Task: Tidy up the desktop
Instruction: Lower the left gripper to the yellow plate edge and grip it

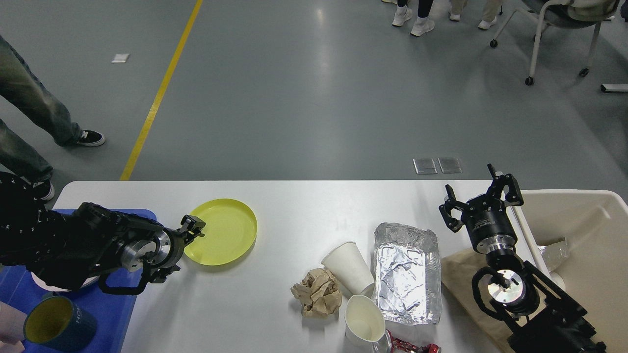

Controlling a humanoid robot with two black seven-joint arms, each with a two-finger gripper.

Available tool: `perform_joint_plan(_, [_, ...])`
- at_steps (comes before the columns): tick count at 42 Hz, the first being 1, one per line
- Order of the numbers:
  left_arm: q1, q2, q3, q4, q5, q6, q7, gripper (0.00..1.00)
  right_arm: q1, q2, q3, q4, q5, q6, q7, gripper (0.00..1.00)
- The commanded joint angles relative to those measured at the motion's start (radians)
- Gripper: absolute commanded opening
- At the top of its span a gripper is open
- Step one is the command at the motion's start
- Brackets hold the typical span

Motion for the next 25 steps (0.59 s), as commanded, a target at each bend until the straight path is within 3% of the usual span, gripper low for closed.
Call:
perform_joint_plan(1, [0.037, -0.003, -0.017, 0.038, 0.0, -0.001, -0.001, 0.91, 0.0, 0.001, 0.001, 0.0, 0.001, 0.0, 0.0, 1.0])
perform_joint_plan(10, [0.042, -0.004, -0.029, 0.047, 0.011, -0.004, -0.002, 0.84, 0.0, 0.0, 0.0, 0.0, 0.001, 0.0, 0.0, 1.0])
perform_joint_plan(25, [0.068, -0.006, -0.054, 0.058, 0.04, -0.056, 0.001, 0.52, 0.0, 0.001, 0.0, 0.0, 0.0, 0.0, 0.0, 1.0])
